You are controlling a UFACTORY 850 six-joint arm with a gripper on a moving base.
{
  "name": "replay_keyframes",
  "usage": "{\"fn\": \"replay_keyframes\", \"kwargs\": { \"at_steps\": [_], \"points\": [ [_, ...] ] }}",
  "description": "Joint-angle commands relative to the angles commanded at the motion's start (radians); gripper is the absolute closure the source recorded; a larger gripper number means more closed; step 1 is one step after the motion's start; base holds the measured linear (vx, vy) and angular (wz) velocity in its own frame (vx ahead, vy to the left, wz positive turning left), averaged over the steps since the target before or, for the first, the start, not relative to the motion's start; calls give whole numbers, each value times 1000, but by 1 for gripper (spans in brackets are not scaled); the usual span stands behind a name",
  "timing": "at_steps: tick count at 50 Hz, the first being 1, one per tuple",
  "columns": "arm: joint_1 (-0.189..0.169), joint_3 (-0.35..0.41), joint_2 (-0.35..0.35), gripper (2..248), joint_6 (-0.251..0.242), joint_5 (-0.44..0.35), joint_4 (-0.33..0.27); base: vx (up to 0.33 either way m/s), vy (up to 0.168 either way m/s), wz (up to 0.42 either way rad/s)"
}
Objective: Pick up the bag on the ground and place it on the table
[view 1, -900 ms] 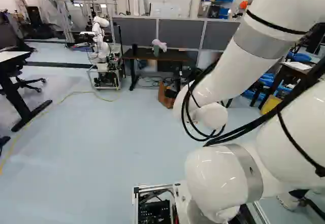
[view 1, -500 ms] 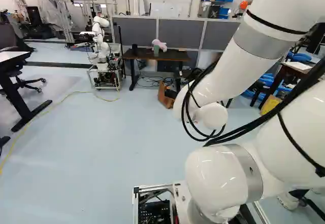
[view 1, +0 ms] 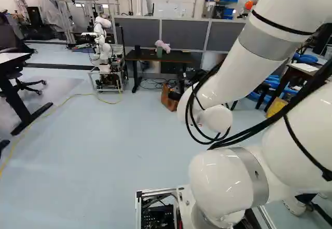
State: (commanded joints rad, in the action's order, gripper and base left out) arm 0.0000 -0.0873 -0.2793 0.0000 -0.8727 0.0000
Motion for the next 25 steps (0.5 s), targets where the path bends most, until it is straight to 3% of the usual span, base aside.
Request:
{"fn": "replay_keyframes", "kwargs": {
  "at_steps": [25],
  "points": [
    [0,0,0,3,0,0,0,99,-3,-3]
  ]
}}
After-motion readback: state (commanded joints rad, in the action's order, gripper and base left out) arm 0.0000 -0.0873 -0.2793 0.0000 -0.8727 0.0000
